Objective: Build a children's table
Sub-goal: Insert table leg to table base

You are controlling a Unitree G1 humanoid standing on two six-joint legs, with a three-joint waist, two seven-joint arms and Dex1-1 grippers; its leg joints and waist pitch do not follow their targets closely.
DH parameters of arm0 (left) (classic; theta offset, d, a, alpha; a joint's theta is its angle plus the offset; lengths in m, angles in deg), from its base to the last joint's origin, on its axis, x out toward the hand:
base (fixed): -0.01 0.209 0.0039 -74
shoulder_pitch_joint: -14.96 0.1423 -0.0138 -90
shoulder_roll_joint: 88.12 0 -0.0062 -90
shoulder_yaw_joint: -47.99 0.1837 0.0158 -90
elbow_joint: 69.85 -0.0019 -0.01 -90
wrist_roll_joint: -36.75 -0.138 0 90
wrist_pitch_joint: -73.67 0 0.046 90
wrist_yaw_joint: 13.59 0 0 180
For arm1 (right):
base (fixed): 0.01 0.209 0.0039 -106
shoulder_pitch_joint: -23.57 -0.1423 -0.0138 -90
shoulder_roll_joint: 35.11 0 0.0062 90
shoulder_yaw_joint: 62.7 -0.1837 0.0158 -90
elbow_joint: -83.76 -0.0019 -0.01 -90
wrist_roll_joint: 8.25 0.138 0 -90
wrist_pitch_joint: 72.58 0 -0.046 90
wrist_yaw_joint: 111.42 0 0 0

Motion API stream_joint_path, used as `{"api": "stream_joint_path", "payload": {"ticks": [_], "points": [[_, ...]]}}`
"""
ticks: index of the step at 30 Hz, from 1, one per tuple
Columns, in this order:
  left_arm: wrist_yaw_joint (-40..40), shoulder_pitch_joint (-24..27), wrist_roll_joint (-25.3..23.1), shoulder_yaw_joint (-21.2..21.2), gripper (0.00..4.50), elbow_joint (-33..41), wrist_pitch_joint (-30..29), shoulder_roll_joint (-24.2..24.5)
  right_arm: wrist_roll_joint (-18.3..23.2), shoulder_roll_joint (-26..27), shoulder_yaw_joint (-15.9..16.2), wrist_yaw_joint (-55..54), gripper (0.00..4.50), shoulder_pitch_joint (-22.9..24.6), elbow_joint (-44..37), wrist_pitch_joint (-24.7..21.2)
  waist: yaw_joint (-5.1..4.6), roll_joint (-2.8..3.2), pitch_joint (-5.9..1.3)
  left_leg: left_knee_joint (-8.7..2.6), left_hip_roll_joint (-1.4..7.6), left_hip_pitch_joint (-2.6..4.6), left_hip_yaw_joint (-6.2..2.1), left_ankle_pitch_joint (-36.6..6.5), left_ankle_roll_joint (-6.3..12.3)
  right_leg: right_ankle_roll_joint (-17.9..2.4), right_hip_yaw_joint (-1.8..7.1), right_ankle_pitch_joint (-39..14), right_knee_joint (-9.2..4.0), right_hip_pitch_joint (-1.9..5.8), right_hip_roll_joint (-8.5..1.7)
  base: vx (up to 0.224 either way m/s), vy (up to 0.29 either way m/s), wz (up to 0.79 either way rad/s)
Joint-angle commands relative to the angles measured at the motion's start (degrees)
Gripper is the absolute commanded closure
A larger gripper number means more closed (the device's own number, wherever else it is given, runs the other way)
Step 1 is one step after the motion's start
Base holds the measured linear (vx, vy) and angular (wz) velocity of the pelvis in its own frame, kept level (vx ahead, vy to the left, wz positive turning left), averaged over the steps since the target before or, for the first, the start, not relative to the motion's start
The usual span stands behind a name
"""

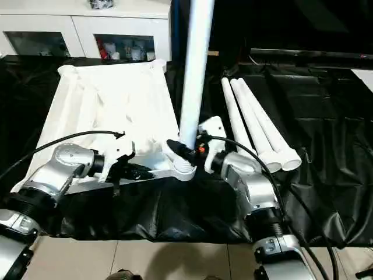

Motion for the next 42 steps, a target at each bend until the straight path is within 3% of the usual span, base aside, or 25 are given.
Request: {"api": "stream_joint_path", "payload": {"ticks": [1,7,15,22,24,25,27,32,33,35,36,42], "points": [[-1.61,-1.24,2.06,-3.06,4.50,-0.19,-0.50,-1.38,-0.40,-0.46,-1.87,-1.99,2.60,2.44,3.60,1.38,-0.05,0.21,-4.15,-4.27,3.05,1.15,-0.86,-9.74,1.02,-15.22,2.73,-3.65,-4.68,2.86,-4.95,0.000,0.000,0.00],[-4.35,-2.43,1.74,-3.79,4.50,-1.70,-0.83,-2.67,-1.23,1.06,-3.35,-4.08,2.60,5.84,5.47,7.99,0.27,0.46,-4.16,-4.26,2.88,1.09,-0.89,-10.58,1.27,-14.61,2.77,-5.92,-5.05,2.86,-4.97,0.000,0.000,0.00],[-4.36,-2.72,1.13,-3.48,4.50,-2.06,-0.52,-2.88,-5.77,-0.09,-0.11,-5.11,2.60,6.68,4.57,10.49,0.27,0.92,-4.16,-4.54,2.94,1.14,-1.06,-11.78,1.18,-13.96,2.69,-7.15,-5.17,2.72,-4.84,0.000,0.000,0.00],[-3.30,-2.83,0.62,-3.24,4.50,-2.31,0.47,-2.78,-8.37,-1.01,4.41,-2.20,2.60,3.24,5.94,7.30,-0.12,0.73,-3.99,-4.66,2.89,1.00,-1.09,-13.01,0.95,-13.31,2.76,-10.01,-5.40,2.66,-4.82,0.000,0.000,0.00],[-2.56,-2.75,0.71,-3.09,4.50,-2.18,0.84,-2.68,-8.90,-1.31,5.53,-0.27,2.60,2.45,6.97,7.27,-0.22,0.20,-3.99,-4.62,2.88,0.99,-1.01,-12.53,1.22,-13.23,2.79,-10.17,-5.47,2.71,-4.87,0.000,0.000,0.00],[-2.19,-2.71,0.72,-2.98,4.50,-2.17,1.06,-2.60,-9.14,-1.40,6.00,0.76,2.60,2.09,7.56,7.47,-0.26,0.38,-3.97,-4.62,2.90,0.94,-1.05,-12.26,1.37,-13.17,2.79,-10.25,-5.42,2.68,-4.90,0.000,0.000,0.00],[-1.29,-2.52,0.66,-2.66,4.50,-1.92,1.23,-2.21,-9.40,-1.85,7.62,4.64,2.60,1.04,9.22,7.63,-0.46,0.06,-3.95,-4.58,2.84,0.80,-1.00,-12.00,1.72,-13.25,2.78,-10.55,-5.46,2.73,-4.92,0.000,0.000,0.00],[0.38,-2.46,0.93,-2.60,4.50,-1.54,1.37,-1.37,-8.68,-2.49,9.12,9.15,2.60,0.78,9.57,6.97,-0.56,-0.14,-4.13,-4.47,2.98,0.86,-0.93,-10.21,3.11,-14.04,2.69,-7.53,-5.21,2.75,-4.94,0.000,0.000,0.00],[1.64,-2.39,1.19,-2.59,4.50,-0.91,1.40,-0.76,-8.10,-2.83,9.44,11.28,2.60,1.23,8.91,7.00,-0.49,-0.70,-4.17,-4.44,2.95,0.77,-0.88,-9.60,3.49,-14.03,2.65,-7.08,-5.15,2.88,-4.93,0.000,0.000,0.00],[3.64,-2.32,1.64,-2.48,4.50,-0.53,1.82,-0.23,-7.73,-3.29,9.87,13.44,2.60,1.68,8.39,6.84,-0.34,-0.37,-4.19,-4.49,3.04,0.81,-0.89,-9.18,3.75,-14.03,2.61,-6.61,-5.13,2.80,-4.98,0.000,0.000,0.00],[5.13,-2.18,1.94,-2.34,4.50,-0.08,2.04,0.25,-7.49,-3.65,10.25,15.01,2.60,2.04,7.97,6.88,-0.33,-0.64,-4.18,-4.53,3.08,0.87,-0.83,-9.21,3.87,-14.00,2.60,-6.44,-5.20,2.76,-4.91,0.000,0.000,0.00],[14.46,-1.42,3.21,-0.48,4.50,2.18,1.16,3.03,-7.25,-5.04,12.23,22.38,2.60,3.01,7.10,7.09,0.18,-0.84,-4.30,-4.80,3.47,1.19,-0.77,-9.62,3.64,-15.25,2.47,-3.80,-4.83,2.65,-4.93,0.000,0.000,0.00]]}}
